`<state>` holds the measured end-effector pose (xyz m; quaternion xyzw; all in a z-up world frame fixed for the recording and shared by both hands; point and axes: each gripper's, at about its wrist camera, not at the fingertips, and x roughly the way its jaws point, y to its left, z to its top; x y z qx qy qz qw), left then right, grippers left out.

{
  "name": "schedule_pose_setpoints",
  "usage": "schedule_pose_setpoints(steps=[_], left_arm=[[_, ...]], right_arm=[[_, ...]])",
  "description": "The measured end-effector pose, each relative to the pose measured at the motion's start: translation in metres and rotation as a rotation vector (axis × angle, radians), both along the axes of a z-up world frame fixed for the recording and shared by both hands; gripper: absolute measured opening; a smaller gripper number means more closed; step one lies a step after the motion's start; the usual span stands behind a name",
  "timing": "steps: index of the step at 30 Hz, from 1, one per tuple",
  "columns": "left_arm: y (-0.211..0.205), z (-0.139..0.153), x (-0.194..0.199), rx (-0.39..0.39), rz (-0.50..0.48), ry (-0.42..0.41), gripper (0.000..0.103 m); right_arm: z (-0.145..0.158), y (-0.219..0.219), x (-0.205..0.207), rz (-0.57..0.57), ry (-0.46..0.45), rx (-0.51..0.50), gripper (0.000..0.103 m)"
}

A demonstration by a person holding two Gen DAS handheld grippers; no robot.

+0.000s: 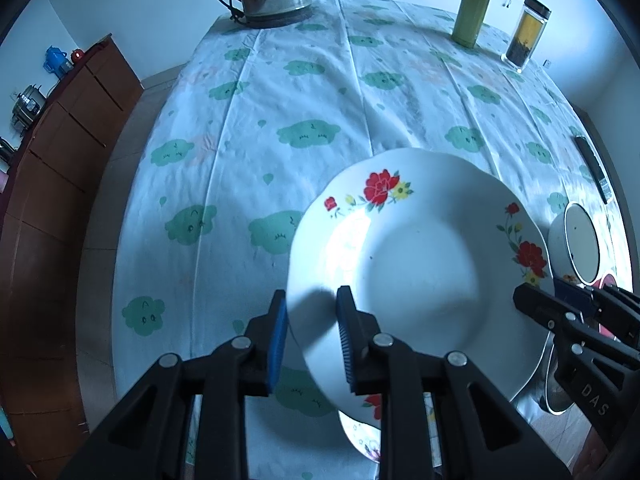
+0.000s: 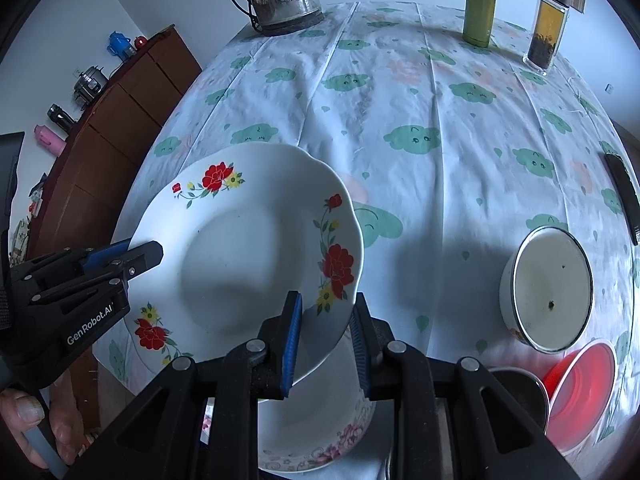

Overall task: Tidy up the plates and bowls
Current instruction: 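Carry the red-flower plate over the pink-floral plate stack with both grippers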

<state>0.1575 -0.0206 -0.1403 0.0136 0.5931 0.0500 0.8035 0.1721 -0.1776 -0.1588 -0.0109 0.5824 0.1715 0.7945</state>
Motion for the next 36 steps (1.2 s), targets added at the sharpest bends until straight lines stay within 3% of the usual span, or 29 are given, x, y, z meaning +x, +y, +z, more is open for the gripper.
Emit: schedule_pose_setpoints(steps=[36], left_arm=[[-0.023,-0.014,-0.035,0.029,-0.024,0.051,0.022]], right_arm=[[-0.017,-0.021,-0.044,0.008,0.026,0.008,0.027]])
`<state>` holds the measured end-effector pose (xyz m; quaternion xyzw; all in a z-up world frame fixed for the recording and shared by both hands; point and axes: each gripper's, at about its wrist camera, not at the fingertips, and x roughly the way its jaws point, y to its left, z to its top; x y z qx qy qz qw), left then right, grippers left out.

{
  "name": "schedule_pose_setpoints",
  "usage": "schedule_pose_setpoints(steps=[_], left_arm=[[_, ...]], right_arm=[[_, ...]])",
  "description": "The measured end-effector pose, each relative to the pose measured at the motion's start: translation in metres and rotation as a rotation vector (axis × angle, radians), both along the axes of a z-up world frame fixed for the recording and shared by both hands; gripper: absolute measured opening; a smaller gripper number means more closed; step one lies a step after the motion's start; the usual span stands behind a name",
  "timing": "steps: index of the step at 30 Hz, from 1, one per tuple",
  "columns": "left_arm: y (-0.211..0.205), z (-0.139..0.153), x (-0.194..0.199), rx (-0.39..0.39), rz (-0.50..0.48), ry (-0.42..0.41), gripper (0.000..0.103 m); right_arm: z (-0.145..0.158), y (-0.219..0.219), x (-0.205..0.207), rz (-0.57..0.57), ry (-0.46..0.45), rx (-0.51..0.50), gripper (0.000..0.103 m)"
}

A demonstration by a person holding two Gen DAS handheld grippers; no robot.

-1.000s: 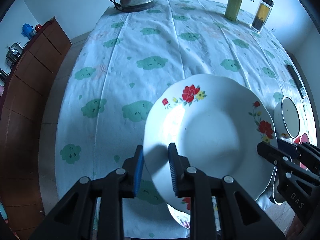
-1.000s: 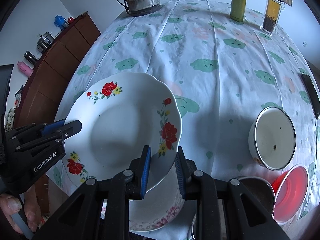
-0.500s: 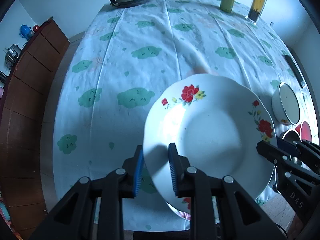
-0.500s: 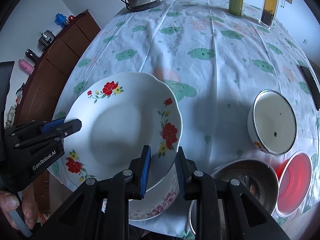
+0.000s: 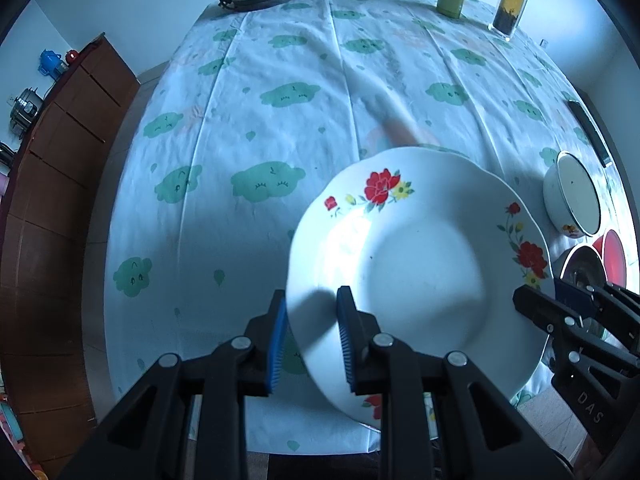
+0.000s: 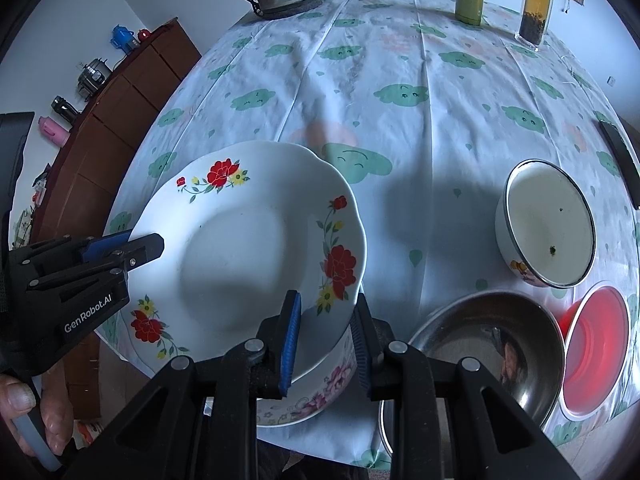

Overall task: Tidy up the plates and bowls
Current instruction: 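Carry the red-flower plate over the pink-floral plate stack with both grippers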

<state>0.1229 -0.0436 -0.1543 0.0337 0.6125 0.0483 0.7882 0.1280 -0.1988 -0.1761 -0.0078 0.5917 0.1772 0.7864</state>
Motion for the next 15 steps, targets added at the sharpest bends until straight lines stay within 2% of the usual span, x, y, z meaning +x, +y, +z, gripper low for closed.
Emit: schedule_pose_setpoints(steps=[15], left_arm=[[0.000,-0.004,-0.013,-0.005,0.010,0.008,0.022]], right_arm=[[-0.002,0.000,-0.012,0.009,0.000,-0.002,0.027]])
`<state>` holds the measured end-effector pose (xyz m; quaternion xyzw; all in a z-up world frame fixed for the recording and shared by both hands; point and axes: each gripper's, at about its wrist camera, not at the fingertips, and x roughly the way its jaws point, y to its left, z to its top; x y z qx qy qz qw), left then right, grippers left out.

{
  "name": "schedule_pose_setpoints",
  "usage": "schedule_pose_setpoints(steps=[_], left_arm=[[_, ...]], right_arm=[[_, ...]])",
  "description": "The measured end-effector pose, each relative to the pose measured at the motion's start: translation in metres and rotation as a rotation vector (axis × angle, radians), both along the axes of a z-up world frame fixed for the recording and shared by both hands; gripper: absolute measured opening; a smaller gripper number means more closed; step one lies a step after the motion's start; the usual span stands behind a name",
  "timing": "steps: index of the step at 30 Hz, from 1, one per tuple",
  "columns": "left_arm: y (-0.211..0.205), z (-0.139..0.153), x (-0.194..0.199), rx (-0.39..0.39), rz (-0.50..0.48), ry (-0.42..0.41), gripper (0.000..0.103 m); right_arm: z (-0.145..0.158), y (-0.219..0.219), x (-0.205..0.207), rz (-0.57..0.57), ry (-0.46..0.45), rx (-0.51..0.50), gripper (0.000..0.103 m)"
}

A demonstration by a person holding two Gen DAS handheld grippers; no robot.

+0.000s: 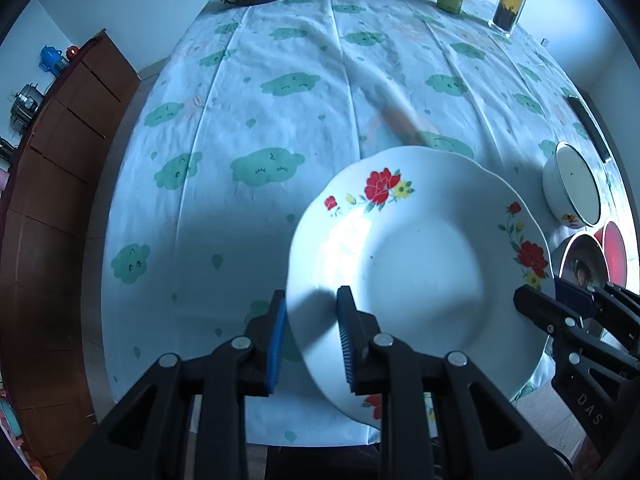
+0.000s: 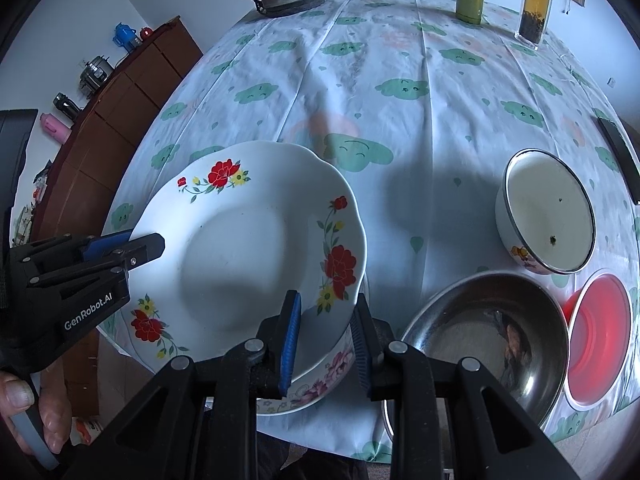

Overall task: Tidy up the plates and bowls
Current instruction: 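Carry the red-flower plate over the pink-floral plate stack with both grippers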

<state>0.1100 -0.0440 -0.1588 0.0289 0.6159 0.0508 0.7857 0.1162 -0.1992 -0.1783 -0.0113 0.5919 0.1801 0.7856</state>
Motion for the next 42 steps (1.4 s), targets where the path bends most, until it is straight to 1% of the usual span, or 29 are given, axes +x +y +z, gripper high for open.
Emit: schedule_pose_setpoints(steps=[22,42], left_arm=[[-0.003,-0.002,-0.009,0.002,-0.002,0.010,0.022],[-0.004,-0.013,-0.012,-0.006,-0.008,0.037,0.023]], right_arm=[[-0.001,-0.002,-0.011,0.006,-0.005,-0.006,0.027],[-0.009,0.002,-0.014,0.024,-0.003,-0.035,0.027]])
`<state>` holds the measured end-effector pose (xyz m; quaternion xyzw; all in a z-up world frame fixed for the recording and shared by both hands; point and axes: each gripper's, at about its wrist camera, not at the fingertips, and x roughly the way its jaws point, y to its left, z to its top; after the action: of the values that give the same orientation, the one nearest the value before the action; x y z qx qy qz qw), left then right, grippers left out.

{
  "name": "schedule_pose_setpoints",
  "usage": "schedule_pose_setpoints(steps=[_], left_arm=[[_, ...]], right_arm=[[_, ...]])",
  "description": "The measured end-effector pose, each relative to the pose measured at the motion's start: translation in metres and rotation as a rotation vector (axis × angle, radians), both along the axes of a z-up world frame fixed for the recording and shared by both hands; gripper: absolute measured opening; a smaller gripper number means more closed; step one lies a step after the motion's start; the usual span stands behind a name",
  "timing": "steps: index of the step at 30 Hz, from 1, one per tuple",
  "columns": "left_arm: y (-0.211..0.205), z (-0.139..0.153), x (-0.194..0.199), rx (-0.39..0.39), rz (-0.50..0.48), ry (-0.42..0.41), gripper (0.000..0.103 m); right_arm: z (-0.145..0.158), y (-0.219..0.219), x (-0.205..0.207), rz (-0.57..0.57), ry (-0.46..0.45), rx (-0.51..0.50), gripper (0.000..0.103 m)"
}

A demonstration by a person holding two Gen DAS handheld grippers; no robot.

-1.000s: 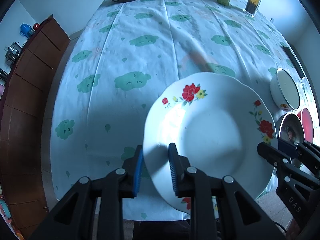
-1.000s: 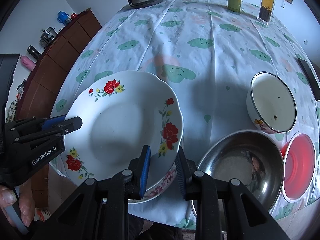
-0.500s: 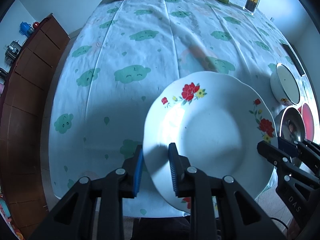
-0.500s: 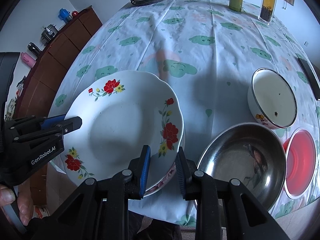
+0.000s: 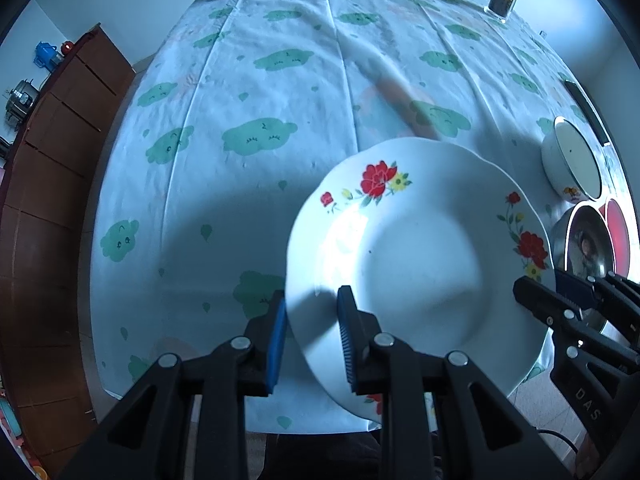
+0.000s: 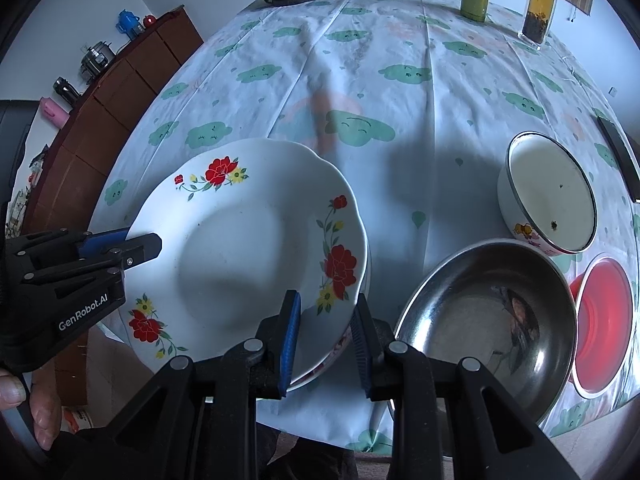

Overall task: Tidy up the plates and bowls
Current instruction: 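Carry the red-flower plate over the pink-floral plate stack with both grippers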

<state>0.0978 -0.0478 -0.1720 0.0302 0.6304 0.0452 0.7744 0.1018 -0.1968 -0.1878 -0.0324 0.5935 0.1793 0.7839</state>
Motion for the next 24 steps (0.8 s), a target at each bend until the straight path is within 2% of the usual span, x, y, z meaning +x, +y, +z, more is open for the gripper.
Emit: schedule_pose_setpoints(steps=[24], left_arm=[[0.0025,-0.0090,-0.0008,-0.023,-0.003,0.034,0.024]], right_arm=[[-0.0021,0.0084,-0.0048,0.042,-0.047,-0.067,0.028]])
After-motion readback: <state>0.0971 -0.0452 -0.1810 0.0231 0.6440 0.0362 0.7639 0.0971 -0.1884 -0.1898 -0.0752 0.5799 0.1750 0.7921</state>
